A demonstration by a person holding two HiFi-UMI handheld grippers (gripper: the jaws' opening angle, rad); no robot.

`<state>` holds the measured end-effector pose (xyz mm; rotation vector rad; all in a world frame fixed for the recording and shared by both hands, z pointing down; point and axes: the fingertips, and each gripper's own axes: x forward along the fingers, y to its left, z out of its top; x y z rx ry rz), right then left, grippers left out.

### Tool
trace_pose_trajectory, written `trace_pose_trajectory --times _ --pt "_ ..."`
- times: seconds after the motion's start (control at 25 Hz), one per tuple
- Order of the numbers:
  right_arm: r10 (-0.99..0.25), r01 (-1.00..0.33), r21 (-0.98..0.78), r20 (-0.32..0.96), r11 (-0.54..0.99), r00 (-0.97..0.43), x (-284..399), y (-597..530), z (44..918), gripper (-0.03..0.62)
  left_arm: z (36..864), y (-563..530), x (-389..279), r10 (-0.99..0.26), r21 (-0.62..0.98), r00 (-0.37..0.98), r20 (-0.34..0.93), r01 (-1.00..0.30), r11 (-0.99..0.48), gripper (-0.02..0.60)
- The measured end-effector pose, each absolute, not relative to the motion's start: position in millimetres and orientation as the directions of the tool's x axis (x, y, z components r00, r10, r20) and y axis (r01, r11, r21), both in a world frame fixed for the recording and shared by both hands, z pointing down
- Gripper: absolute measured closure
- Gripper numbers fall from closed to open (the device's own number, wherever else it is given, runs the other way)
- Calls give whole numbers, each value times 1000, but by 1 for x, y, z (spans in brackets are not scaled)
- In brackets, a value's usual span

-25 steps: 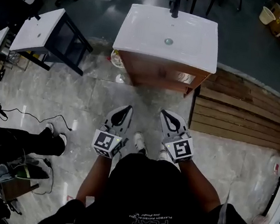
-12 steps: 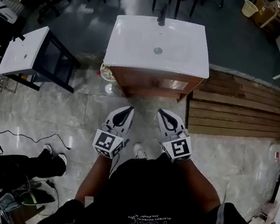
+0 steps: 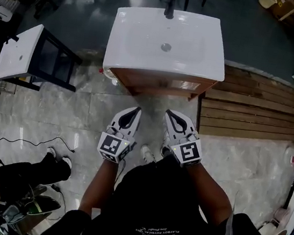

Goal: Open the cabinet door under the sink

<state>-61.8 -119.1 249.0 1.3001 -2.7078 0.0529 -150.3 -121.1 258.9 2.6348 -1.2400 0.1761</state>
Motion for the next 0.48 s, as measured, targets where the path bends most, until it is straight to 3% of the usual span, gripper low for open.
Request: trace_pose_trajectory --times 0.48 --pt "-734 -755 -32 213 655 -645 -59 -181 337 569 327 -179 -124 -755 209 606 250 -795 -569 563"
